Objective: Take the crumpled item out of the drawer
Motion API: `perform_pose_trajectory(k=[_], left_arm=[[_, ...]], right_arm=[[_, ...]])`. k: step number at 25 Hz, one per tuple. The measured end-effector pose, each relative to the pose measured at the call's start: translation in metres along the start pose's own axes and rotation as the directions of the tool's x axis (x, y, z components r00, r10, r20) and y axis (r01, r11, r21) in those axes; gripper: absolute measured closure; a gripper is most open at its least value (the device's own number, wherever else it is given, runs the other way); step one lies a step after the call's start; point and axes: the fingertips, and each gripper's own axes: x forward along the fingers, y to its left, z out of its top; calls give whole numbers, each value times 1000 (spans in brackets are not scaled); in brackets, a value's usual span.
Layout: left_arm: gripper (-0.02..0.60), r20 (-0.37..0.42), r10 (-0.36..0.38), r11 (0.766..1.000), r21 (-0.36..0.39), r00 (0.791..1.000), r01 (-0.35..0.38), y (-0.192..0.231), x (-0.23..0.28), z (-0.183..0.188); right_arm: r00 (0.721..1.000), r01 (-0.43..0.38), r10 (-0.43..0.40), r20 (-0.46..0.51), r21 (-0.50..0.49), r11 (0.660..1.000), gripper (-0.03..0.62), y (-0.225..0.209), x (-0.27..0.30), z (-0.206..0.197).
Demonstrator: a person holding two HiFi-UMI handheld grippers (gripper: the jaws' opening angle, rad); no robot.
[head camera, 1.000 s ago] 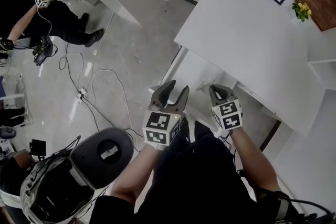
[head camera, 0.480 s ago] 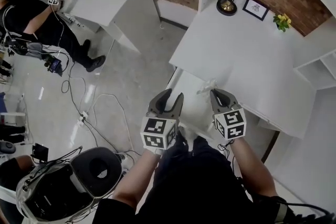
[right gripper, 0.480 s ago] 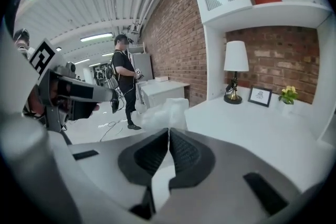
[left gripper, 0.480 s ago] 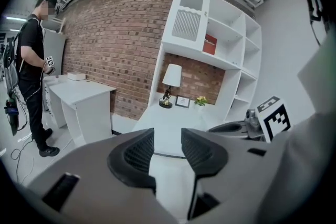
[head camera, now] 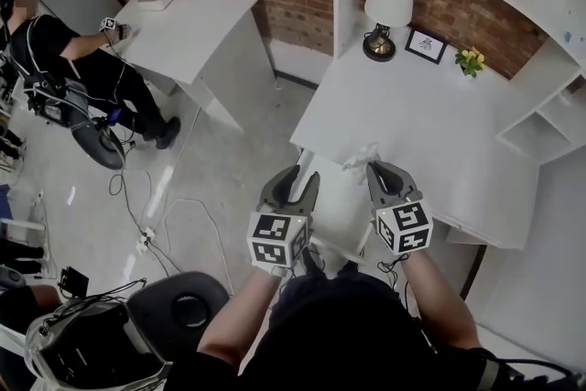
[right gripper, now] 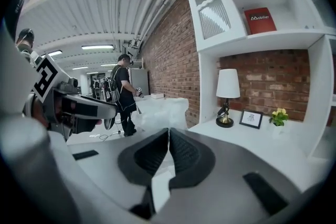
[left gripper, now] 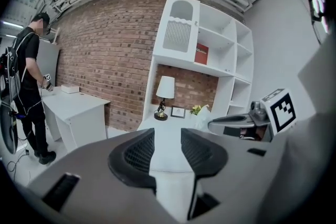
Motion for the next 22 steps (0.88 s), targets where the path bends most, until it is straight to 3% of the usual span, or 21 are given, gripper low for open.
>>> perform_pose_trajectory(k=[9,22], left_arm=[[430,-4,-12,1000,14,1000,12,-5,14,8],[431,-58,7,1000,12,998,-6,-2,35,-2]], right_arm=[[998,62,-63,32,13,998,586,-30,-8,12],[987,152,-148,-57,75,986,586,-102,12,-33]])
